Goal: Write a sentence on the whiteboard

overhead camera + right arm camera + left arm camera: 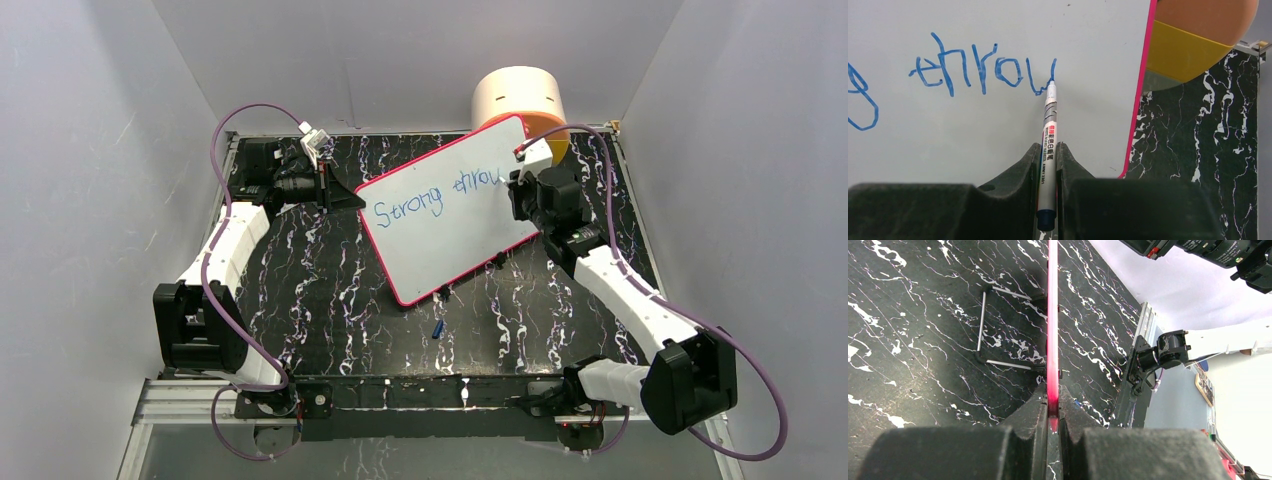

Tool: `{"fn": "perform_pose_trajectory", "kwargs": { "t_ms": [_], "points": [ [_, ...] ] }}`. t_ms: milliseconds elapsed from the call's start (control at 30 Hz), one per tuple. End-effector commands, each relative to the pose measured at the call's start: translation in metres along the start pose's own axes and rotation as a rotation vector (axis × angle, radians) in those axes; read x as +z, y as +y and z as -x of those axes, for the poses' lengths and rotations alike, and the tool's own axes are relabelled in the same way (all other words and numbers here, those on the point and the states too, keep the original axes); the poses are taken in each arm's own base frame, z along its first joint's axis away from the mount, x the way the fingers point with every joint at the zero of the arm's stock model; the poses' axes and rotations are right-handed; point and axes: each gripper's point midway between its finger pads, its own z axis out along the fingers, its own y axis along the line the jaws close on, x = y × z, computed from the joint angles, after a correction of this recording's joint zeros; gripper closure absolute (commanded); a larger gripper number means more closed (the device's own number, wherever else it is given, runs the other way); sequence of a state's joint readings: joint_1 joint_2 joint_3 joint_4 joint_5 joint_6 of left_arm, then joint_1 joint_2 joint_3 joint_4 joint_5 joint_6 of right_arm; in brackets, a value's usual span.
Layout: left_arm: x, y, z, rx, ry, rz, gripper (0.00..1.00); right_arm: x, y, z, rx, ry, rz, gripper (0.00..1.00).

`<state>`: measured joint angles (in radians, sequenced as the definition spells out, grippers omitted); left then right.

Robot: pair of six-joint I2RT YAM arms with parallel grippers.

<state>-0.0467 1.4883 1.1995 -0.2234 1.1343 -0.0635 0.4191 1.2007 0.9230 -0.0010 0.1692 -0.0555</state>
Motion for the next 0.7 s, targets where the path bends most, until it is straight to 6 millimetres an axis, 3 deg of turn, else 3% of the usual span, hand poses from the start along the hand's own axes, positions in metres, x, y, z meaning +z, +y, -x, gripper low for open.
{"fn": "perform_pose_trajectory", "kwargs": {
  "t_ms": [0, 400, 667],
  "points": [
    [-0.008, -0.017, 0.002, 0.025, -0.012, -0.039, 1.0, -0.006, -0.001, 0.005, 0.013, -0.026, 0.0, 1.0],
    [-0.009, -0.023, 0.007, 0.026, -0.018, -0.05, 1.0, -0.006, -0.008, -0.004, 0.007, -0.006, -0.038, 1.0],
    [-0.01, -0.027, 0.008, 0.035, -0.018, -0.067, 1.0, -0.023, -0.011, 0.026, 0.039, -0.112, -0.045, 1.0]
  ]
}}
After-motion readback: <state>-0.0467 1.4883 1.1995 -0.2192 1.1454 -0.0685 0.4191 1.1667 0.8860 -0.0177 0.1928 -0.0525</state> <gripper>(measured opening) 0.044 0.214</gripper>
